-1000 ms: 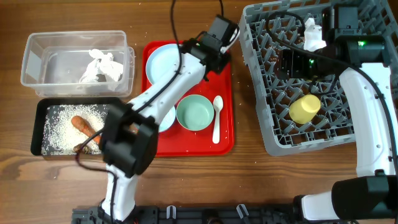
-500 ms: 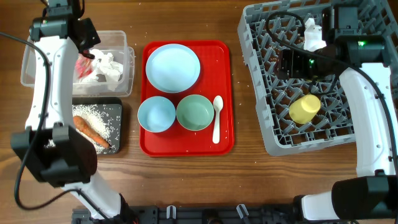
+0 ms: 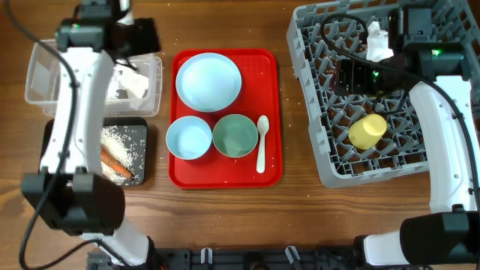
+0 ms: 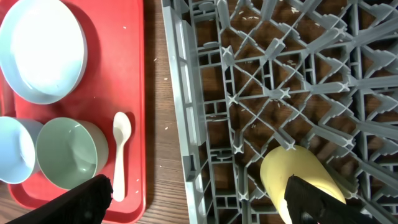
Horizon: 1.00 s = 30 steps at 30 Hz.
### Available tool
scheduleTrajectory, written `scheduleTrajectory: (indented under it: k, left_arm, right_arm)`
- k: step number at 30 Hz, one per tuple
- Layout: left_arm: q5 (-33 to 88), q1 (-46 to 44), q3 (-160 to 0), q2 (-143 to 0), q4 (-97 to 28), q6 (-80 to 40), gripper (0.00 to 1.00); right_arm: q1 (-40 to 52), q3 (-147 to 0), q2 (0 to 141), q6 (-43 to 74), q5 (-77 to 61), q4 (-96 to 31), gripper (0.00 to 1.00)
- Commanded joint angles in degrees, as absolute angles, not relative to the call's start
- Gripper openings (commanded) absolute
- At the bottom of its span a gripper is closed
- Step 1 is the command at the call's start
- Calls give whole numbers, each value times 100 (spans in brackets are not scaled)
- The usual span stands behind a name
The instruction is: Sort waste into correct bins and load items into the dishwasher rack
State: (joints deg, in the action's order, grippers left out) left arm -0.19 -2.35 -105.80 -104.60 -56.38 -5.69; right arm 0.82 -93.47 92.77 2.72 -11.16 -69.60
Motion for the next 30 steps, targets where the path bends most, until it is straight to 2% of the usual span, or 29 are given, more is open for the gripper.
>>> scheduleTrajectory:
  k: [1, 5, 8, 13, 15, 18, 21, 24, 27, 30]
  left_arm:
    - [211, -974, -10683, -10425, -5929, -362, 81]
    - [211, -1754, -10683, -10481, -5986, -362, 78]
    - [209, -2270, -10672, -11187, -5852, -338, 78]
    - [209, -2536, -10672, -12468, -5229, -340, 70]
    - [202, -2545, -10672, -12608, -5231, -342, 65]
    - [189, -2471, -10680, -12411, -5251, -506, 64]
    - [272, -2449, -10680, -12121, -5693, -537, 59]
    - [832, -2751, -10665, -12121, -6877, -587, 48]
    - [808, -3341, -10394, -12121, -7376, -1472, 47]
    - [502, -3795, -9915, -12121, -7059, -2080, 48]
  right_arm:
    - [78, -9327, 9247, 314, -1168, -6952, 92]
    - [78, -9327, 9247, 318, -1168, -6952, 92]
    - [78, -9327, 9247, 318, -1168, -6967, 92]
    - [78, -9327, 9247, 316, -1168, -6965, 92]
    - [78, -9327, 9247, 318, -1168, -6943, 92]
    - [78, -9327, 9247, 368, -1214, -6893, 92]
    - [78, -9327, 9247, 467, -1212, -6836, 92]
    - [78, -9327, 9247, 464, -1210, -6816, 92]
    - [78, -9327, 9247, 454, -1210, -6820, 93]
    - [78, -9327, 9247, 454, -1210, -6820, 92]
